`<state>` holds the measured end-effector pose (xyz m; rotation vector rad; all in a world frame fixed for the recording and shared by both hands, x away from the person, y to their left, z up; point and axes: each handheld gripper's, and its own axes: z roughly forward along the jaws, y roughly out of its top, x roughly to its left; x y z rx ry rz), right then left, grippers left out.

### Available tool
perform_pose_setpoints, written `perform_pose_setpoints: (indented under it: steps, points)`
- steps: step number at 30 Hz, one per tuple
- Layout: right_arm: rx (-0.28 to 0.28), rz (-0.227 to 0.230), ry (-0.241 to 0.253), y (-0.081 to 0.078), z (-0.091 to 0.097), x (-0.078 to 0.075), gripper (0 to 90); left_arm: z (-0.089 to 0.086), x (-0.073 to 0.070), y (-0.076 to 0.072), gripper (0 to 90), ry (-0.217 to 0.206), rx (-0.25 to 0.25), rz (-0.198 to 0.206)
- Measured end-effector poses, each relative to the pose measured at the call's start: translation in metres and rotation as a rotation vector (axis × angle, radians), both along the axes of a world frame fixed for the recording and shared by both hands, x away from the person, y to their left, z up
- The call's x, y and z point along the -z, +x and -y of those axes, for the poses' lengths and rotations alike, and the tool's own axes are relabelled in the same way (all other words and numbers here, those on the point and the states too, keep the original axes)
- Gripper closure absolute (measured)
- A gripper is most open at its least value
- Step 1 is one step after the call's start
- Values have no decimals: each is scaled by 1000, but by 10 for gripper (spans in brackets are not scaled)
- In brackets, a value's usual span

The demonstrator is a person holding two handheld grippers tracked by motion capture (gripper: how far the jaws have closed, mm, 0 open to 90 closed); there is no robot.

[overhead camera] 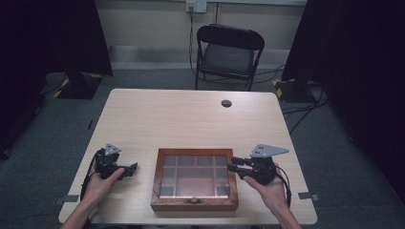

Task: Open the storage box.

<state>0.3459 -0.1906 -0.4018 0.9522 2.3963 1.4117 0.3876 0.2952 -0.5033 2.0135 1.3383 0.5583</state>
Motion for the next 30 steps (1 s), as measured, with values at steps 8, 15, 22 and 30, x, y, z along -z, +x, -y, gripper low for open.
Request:
perform_pose_setpoints:
  steps: [8, 15, 22, 30]
  points:
    - [-134, -45, -14, 0, -27, 10, 735, 0, 0, 0, 0, 0, 0, 0]
    - [-219, -77, -16, -7, -41, 16, 771, 0, 0, 0, 0, -1, 0, 0]
    - [-285, -105, -28, -13, -58, 22, 768, -1, 0, 2, 0, 3, 21, -1]
    - [-365, -130, -53, -22, -78, 31, 755, -1, 0, 2, 0, 3, 22, -2]
